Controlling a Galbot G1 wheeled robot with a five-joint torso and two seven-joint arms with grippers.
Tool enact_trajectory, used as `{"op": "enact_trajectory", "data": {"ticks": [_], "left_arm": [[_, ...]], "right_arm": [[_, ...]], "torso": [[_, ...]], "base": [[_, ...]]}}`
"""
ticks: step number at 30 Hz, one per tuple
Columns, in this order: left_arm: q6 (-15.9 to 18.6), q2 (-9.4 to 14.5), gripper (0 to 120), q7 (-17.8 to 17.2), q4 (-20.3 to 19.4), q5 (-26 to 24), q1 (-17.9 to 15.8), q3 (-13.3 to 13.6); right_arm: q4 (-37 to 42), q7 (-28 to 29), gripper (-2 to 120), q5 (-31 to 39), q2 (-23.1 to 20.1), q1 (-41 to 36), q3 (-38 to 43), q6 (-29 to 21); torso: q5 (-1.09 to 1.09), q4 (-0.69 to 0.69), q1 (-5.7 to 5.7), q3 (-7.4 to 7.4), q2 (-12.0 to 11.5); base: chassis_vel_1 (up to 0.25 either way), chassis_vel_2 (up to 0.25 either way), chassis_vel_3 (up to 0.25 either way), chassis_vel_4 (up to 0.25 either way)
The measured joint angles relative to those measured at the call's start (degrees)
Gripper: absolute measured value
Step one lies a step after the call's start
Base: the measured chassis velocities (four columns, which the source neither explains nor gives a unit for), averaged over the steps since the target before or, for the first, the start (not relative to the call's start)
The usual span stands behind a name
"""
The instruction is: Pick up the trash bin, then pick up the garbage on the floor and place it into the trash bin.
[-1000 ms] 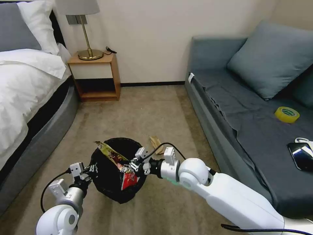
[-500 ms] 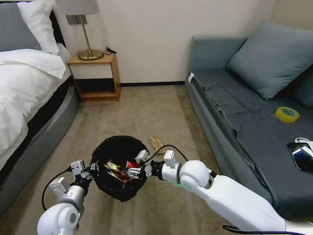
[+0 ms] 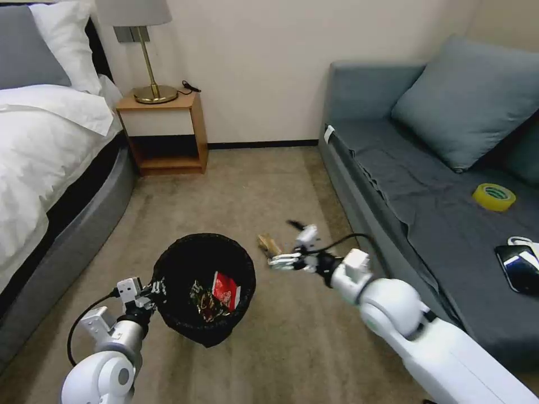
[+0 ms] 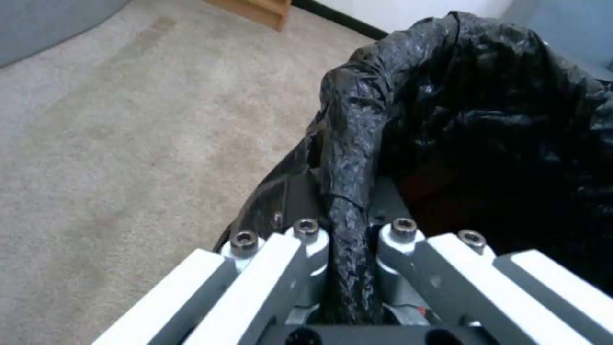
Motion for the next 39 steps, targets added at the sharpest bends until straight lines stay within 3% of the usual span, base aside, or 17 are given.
{"op": "enact_trajectory", "data": {"ticks": [7,12,22,39], "left_arm": [[-0.1,0.2,4,-0.1,-0.3,0.6,-0.1,0.1],[-0.2,0.8,4,-0.3,-0.4,0.4,-0.5,-0.7],[-0.1,1.3,4,-1.0,-1.0,-0.3,-0.4,-1.5],[-0.2,1.7,4,-1.4,-1.1,-1.5,0.1,-3.4]], "right_arm": [[5.5,6.3,100,-8.0,2.4,-14.6,8.8,2.6],[7.5,7.6,100,-12.4,8.4,-23.1,12.6,4.8],[8.2,7.5,100,-14.2,12.9,-26.2,12.5,5.5],[8.1,4.6,100,-13.8,12.3,-26.6,11.7,5.6]], "torso": [[-0.01,0.0,0.0,0.0,0.0],[-0.01,0.0,0.0,0.0,0.0],[-0.02,0.0,0.0,0.0,0.0],[-0.01,0.01,0.0,0.0,0.0]], "base": [[0.0,0.0,0.0,0.0],[0.0,0.0,0.0,0.0],[0.0,0.0,0.0,0.0],[0.0,0.0,0.0,0.0]]}}
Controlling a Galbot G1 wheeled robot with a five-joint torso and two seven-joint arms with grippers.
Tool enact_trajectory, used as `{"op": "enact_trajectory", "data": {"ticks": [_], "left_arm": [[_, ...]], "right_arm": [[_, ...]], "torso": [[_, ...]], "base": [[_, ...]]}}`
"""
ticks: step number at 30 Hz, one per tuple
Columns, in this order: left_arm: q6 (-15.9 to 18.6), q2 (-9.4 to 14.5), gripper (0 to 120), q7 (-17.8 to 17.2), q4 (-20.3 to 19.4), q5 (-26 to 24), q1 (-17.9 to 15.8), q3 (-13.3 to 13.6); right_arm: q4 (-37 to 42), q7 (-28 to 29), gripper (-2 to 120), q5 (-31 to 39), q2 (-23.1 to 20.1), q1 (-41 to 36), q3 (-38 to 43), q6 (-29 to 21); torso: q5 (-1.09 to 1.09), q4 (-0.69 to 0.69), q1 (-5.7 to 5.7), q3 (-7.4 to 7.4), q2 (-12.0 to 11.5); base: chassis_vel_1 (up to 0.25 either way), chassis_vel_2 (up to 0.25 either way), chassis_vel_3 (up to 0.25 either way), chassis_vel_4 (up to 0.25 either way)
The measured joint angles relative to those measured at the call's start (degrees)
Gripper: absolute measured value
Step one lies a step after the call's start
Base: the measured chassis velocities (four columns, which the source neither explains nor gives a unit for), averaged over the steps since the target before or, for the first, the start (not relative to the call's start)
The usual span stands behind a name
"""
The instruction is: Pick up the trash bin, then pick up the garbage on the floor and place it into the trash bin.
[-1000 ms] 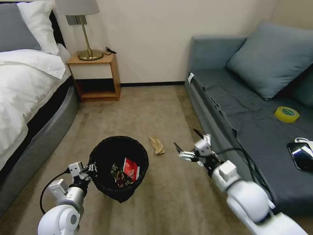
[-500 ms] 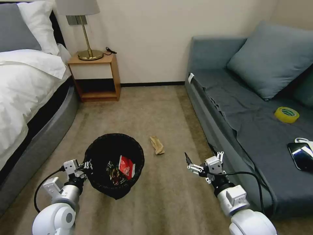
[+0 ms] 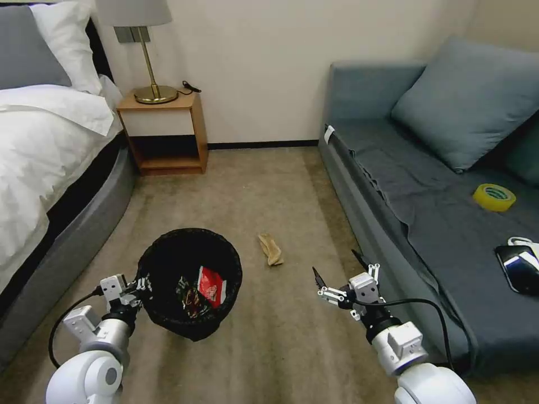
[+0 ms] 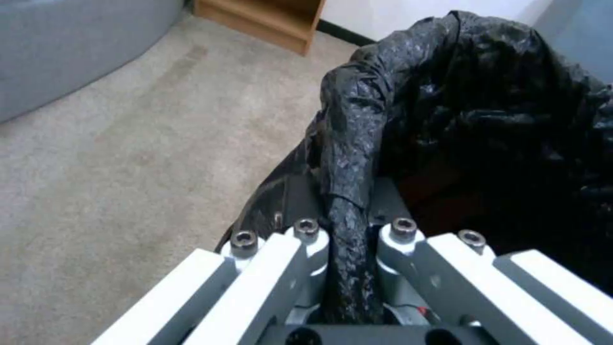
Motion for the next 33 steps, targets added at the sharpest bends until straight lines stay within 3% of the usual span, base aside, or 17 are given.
{"op": "enact_trajectory", "data": {"ticks": [33], "left_arm": [[-0.8,1.4,4,1.3,1.9,-2.8,-0.1,-2.4]], "right_arm": [[-0.8,-2.8,100,-1.2,1.3,-0.1,-0.8,-0.6]], "torso": [[0.0,0.0,0.0,0.0,0.0]], "base": [[0.0,0.0,0.0,0.0]]}}
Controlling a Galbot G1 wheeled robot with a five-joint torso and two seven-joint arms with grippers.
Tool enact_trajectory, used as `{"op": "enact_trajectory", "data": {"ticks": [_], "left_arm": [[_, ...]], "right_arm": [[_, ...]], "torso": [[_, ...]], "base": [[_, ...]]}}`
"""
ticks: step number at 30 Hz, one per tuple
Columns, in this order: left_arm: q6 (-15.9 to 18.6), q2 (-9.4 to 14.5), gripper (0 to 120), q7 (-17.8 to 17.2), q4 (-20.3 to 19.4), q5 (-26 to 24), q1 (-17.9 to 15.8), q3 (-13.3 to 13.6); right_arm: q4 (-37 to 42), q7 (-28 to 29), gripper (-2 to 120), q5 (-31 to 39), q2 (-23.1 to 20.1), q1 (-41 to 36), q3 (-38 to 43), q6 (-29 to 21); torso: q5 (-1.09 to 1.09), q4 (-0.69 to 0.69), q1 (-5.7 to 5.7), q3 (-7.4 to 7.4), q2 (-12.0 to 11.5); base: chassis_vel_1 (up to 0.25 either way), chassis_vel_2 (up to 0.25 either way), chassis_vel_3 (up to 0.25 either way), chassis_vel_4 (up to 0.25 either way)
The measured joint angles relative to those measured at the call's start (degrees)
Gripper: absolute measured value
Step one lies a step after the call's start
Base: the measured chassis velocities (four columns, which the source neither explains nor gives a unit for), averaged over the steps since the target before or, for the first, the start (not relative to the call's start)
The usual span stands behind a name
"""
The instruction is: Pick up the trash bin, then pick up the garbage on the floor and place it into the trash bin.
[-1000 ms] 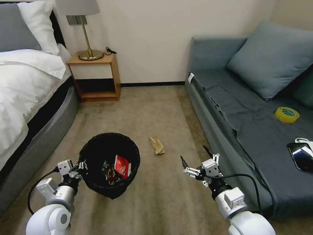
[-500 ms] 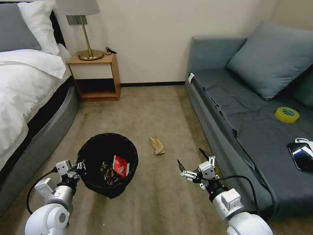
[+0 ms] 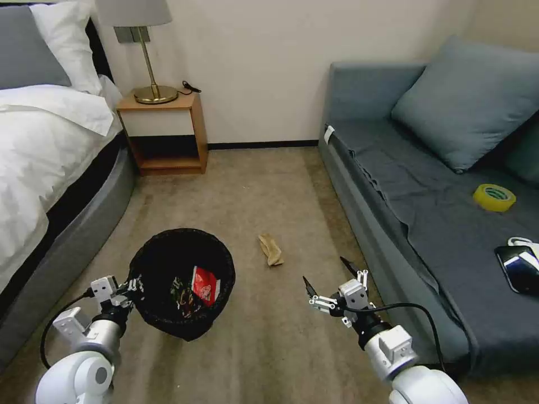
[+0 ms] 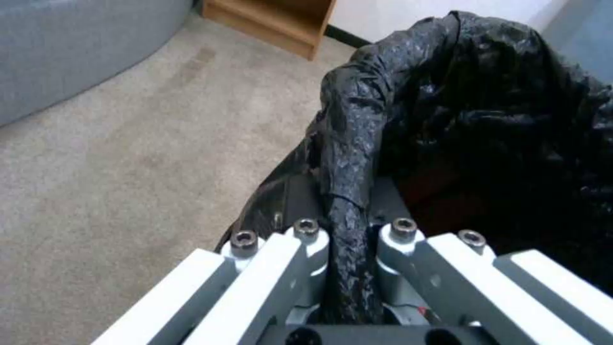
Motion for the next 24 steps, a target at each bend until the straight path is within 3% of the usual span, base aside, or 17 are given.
{"op": "enact_trajectory", "data": {"ticks": [24], "left_arm": [[-0.2,1.2,4,0.2,1.4,-0.8,-0.8,0.0]], "right_arm": [[-1.1,-0.1,100,-0.6,0.1,0.6,-0.7,-0.2]], "torso": [[0.0,0.0,0.0,0.0,0.0]], "base": [[-0.027,0.026,0.026,-0.025]]}}
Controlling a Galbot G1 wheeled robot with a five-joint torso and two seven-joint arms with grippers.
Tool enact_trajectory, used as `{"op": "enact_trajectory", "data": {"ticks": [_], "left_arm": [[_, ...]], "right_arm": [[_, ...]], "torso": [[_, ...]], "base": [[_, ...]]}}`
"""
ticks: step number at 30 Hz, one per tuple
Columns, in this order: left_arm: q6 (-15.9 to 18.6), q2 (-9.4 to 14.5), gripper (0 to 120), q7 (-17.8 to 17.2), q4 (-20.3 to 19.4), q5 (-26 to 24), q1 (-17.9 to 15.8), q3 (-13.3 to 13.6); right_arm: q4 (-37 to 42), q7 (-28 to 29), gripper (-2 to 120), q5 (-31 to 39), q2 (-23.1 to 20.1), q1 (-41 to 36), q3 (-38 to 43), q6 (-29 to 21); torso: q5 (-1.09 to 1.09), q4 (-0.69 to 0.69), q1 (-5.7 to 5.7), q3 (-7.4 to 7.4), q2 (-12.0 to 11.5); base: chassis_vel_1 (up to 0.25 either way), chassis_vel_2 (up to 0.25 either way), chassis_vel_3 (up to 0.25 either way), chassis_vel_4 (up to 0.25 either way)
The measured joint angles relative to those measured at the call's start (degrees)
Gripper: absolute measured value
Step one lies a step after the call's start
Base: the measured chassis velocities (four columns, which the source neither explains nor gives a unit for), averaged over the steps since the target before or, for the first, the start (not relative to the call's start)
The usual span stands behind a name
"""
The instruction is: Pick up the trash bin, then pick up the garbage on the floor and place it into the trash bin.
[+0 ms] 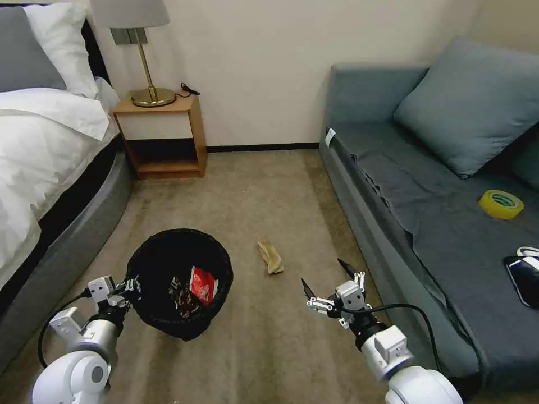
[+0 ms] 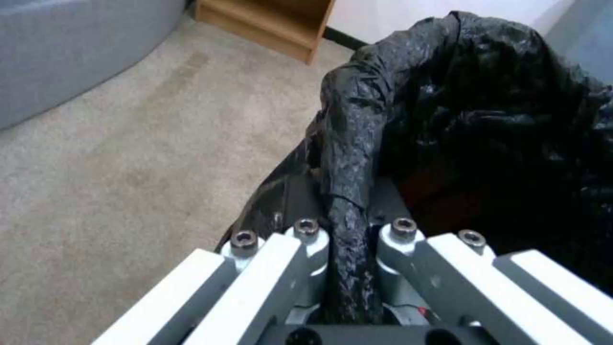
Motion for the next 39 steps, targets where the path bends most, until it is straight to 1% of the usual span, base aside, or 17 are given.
{"op": "enact_trajectory", "data": {"ticks": [9,39], "left_arm": [[0.1,0.2,4,0.0,0.1,-0.4,-0.2,-0.2],[0.2,0.3,4,0.1,0.7,-1.6,-0.2,-1.7]], "right_arm": [[-0.4,-0.1,100,0.2,0.0,0.7,-0.3,-0.2],[-2.0,-0.7,100,0.3,-0.6,4.0,-2.1,-1.3]], "torso": [[0.0,0.0,0.0,0.0,0.0],[0.0,0.01,0.0,0.0,0.0]], "base": [[-0.019,0.015,0.03,-0.023],[-0.055,0.066,0.054,-0.061]]}}
